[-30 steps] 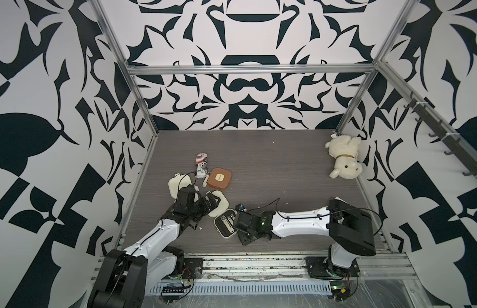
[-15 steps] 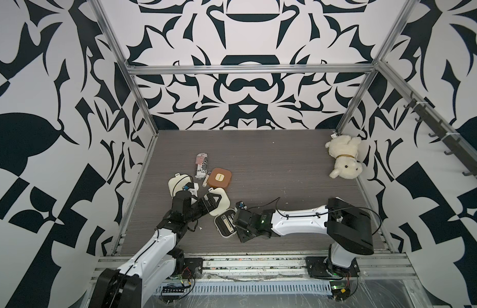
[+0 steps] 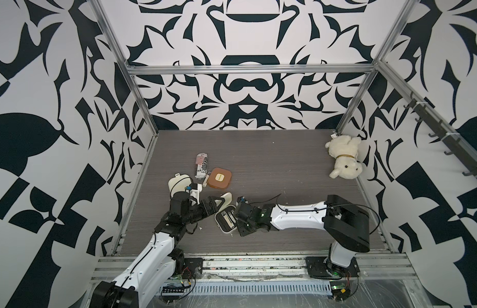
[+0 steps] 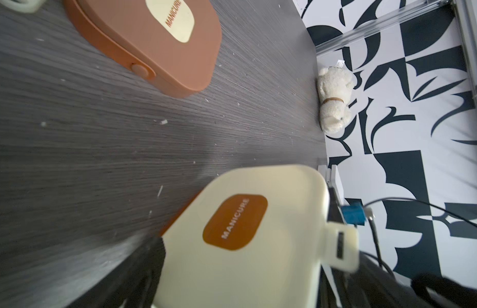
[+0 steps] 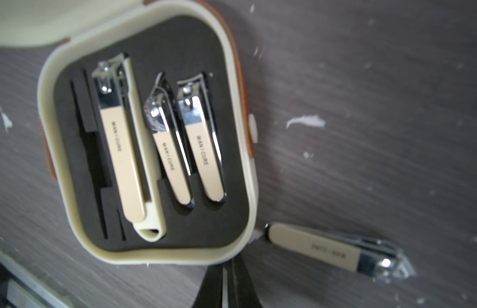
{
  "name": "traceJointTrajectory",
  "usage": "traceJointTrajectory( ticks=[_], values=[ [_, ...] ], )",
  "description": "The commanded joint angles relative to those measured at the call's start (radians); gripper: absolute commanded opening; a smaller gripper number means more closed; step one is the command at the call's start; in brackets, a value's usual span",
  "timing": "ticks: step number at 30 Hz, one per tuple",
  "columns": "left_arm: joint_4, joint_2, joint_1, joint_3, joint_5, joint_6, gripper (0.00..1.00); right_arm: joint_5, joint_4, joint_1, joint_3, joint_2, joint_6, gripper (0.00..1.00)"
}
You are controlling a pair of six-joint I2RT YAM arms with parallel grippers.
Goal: Organize nail clipper sets
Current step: Close the storage box at the center of the board.
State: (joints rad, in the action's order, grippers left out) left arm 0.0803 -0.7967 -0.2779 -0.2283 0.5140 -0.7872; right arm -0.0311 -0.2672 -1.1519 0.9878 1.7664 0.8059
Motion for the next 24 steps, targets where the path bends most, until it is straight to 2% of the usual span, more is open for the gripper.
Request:
traceJointTrajectory(
  ticks=[1, 9, 16, 19, 21, 24],
  values=[
    [-0.053, 0.035, 0.0, -0.054, 0.078, 0.007, 1.0, 0.009, 0.0, 0.028, 0.048, 0.013, -0.026, 0.11],
    [-0.061, -0.01, -0.013, -0.068, 0.135, 0.016, 1.0, 0.047, -0.007, 0.086, 0.11, 0.068, -0.059, 0.11],
    [0.007, -0.078, -0.044, -0.078, 0.119, -0.025, 0.98, 0.084, 0.009, 0.152, 0.134, 0.084, -0.062, 0.1],
    [0.011, -0.125, -0.062, -0.089, 0.091, -0.034, 0.87, 0.051, -0.026, 0.175, 0.124, 0.046, -0.048, 0.1],
    [0.009, -0.161, -0.08, -0.097, 0.063, -0.04, 0.7, 0.031, -0.04, 0.186, 0.106, 0.001, -0.036, 0.12],
    [-0.015, -0.24, -0.115, -0.118, 0.011, -0.032, 0.53, -0.006, -0.067, 0.191, 0.078, -0.068, -0.018, 0.14]
  ],
)
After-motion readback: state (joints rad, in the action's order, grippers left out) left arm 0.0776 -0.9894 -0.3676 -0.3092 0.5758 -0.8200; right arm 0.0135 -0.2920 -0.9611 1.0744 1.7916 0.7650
